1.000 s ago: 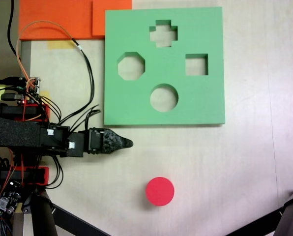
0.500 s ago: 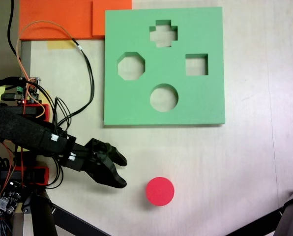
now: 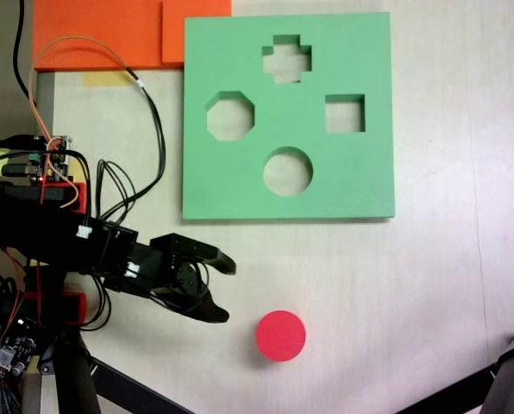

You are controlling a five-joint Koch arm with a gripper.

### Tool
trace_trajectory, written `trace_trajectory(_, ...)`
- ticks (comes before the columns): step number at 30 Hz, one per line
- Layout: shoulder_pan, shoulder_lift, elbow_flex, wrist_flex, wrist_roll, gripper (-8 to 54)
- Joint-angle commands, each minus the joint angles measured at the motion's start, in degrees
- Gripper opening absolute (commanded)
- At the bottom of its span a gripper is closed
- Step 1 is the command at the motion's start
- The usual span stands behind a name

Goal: Put the cylinder block into the corresponding hole

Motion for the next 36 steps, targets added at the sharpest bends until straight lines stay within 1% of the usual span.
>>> trace_trajectory(1, 1.32, 0.26, 0.79, -9.14, -2.55, 28.5)
trace_trajectory(2, 1.67, 2.81, 6.68, -18.90, -5.19, 31.0)
trace_trajectory(3, 2.46, 5.01, 14.50, -33.93, -5.80, 34.8)
trace_trajectory(8, 1.85, 4.83, 18.54, -43.68, -5.80, 34.7)
trace_trajectory(10, 1.93, 4.48, 25.75, -57.92, -3.52, 34.8)
trace_trajectory(12, 2.46, 4.39, 29.97, -66.97, -2.37, 34.8)
trace_trajectory(15, 1.93, 4.31, 34.89, -72.25, 4.66, 33.9)
trace_trajectory(16, 1.85, 3.25, 37.53, -77.43, 7.21, 33.9)
trace_trajectory(18, 0.79, -2.99, 42.19, -90.79, 10.55, 37.9)
trace_trajectory(20, -0.70, -10.20, 45.00, -100.37, 13.62, 48.6)
trace_trajectory(21, -1.14, -13.27, 45.97, -103.71, 13.71, 51.9)
trace_trajectory(24, -0.88, -19.16, 47.99, -110.04, 13.71, 52.0)
trace_trajectory(26, -0.44, -25.05, 48.25, -115.05, 13.71, 52.0)
trace_trajectory(28, -0.35, -36.39, 48.16, -127.09, 13.97, 52.1)
trace_trajectory(30, 0.18, -52.12, 46.85, -143.79, 14.94, 52.1)
trace_trajectory(31, 0.35, -56.69, 45.70, -147.13, 15.29, 52.1)
trace_trajectory(36, 0.88, -62.31, 42.98, -147.22, 15.47, 52.0)
